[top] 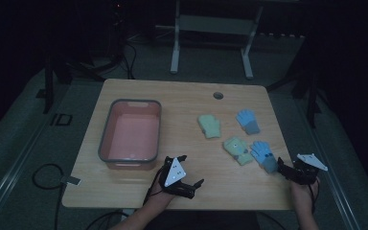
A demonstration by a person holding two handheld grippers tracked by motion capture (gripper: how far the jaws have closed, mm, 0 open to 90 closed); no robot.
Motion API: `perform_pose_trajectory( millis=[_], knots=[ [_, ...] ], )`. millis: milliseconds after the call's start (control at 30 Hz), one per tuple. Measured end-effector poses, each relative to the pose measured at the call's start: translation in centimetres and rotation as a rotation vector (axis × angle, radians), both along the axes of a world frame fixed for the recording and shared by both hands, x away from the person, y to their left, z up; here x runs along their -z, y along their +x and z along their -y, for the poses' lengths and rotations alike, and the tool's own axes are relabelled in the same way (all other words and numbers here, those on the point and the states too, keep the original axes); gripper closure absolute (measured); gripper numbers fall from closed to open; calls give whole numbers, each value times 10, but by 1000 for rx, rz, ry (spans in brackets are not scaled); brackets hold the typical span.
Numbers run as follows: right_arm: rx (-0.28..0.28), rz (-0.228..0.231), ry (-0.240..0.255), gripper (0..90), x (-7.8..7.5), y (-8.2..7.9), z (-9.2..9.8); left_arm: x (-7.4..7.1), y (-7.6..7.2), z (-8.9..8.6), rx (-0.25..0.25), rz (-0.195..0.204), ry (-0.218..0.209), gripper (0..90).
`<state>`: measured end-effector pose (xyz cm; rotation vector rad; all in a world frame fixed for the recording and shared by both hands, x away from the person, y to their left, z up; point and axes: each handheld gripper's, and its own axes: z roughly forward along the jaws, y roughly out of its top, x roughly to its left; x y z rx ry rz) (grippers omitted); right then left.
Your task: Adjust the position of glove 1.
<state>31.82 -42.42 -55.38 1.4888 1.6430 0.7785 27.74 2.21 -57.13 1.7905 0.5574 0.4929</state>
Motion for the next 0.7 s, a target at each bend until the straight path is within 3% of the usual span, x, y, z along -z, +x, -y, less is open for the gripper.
perform_pose_trajectory(
  millis=[333,500,700],
  knots=[
    [5,-52,18,106,-6,-2,1,0,0,1,8,2,6,8],
    [-7,-86,57,106,-9,-1,3,0,0,1,8,5,9,8],
    [-34,-105,72,105,-22,1,5,0,-1,2,6,12,14,8]
  ],
)
